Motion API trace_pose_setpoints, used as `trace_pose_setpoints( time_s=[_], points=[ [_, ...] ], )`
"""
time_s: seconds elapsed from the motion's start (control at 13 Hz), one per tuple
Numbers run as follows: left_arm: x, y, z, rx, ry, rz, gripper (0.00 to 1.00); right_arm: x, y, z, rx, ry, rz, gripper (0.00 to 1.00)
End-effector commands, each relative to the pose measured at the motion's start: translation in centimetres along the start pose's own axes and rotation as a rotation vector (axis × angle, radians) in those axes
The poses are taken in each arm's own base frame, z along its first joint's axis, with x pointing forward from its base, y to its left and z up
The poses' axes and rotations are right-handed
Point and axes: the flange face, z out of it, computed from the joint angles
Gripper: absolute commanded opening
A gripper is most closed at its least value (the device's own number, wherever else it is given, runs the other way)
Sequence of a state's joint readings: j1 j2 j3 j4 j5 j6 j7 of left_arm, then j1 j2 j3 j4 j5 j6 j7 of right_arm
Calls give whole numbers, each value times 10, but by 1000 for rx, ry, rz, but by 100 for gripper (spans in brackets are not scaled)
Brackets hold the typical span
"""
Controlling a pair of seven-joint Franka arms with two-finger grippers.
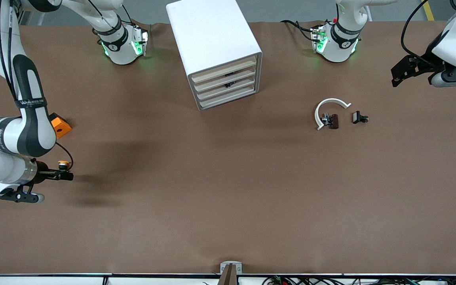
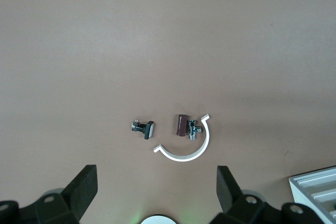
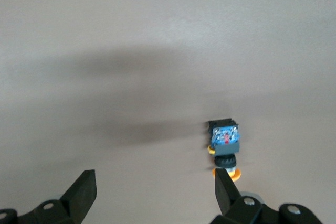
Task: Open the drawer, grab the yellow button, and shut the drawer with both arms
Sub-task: 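Lower the yellow button onto the table and open the right gripper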
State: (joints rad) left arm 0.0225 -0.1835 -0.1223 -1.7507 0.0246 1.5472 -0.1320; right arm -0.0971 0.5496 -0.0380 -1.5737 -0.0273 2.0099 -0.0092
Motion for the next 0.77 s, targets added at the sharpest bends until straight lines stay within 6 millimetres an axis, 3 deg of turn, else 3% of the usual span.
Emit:
trace_pose_setpoints(
  time_s=[0.0, 0.23, 0.46, 0.69],
  points=[
    [-8, -8, -8, -5, -10, 32, 100, -16, -17, -51, -21, 9, -22, 100],
    [-12, -14, -8, -2, -29, 30, 100, -31, -33, -118, -20, 7, -44, 100],
    [-16, -22, -10, -6, -30, 24, 100, -52, -61, -186, -21, 14, -83, 100],
    [-18, -21, -5, -9, -40, 22, 100, -77, -76, -230, -18, 52, -109, 100]
  ],
)
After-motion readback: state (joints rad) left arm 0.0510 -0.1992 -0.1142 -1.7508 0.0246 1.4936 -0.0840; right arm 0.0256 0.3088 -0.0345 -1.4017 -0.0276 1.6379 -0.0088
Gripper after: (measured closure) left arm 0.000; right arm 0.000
